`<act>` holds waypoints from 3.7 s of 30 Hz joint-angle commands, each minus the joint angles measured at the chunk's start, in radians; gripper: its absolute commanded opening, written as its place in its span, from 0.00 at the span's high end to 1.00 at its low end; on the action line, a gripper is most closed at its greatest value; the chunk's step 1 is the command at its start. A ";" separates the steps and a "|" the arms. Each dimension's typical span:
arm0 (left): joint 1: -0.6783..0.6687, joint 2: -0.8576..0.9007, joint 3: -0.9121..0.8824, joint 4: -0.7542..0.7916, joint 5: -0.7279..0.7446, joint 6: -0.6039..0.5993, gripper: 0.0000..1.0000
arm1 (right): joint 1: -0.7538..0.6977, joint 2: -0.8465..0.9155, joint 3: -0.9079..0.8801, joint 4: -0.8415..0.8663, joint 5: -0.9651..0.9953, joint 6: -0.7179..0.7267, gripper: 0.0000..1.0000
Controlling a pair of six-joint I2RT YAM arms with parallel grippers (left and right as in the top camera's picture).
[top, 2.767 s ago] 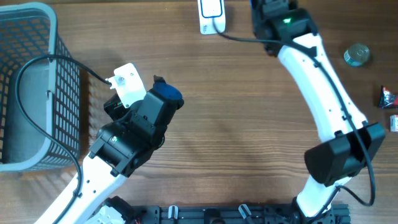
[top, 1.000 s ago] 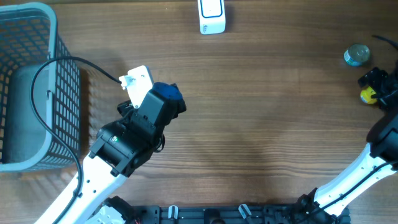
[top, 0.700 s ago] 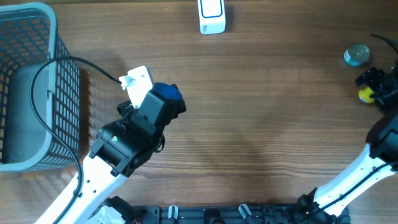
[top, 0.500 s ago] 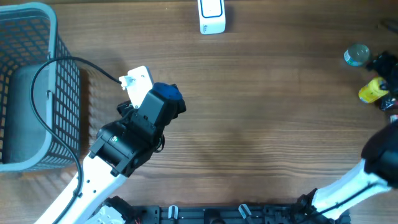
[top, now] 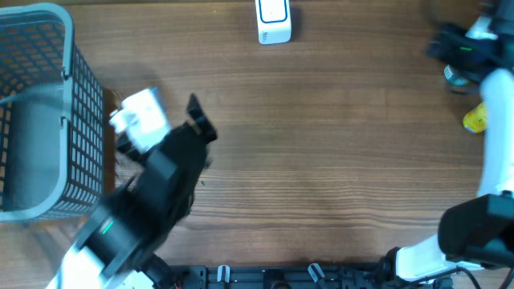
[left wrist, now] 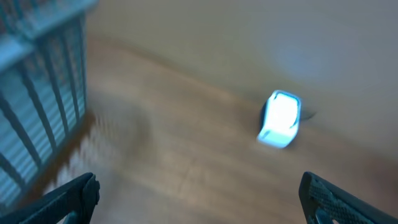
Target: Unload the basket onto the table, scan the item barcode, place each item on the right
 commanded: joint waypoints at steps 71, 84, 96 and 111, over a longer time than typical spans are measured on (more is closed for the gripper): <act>-0.496 -0.295 -0.039 -0.219 -0.719 -0.063 0.00 | 0.084 -1.708 -1.460 1.001 -0.161 -0.245 0.00; -0.496 -0.295 -0.039 -0.219 -0.719 -0.063 0.00 | 0.087 -1.715 -1.699 1.023 -0.124 -0.220 0.00; -0.496 -0.295 -0.039 -0.219 -0.719 -0.063 0.00 | 0.099 -1.701 -1.699 0.937 -0.140 -0.084 0.00; -0.496 -0.295 -0.039 -0.219 -0.720 -0.059 0.00 | 0.099 -1.700 -1.699 0.937 -0.139 -0.084 0.00</act>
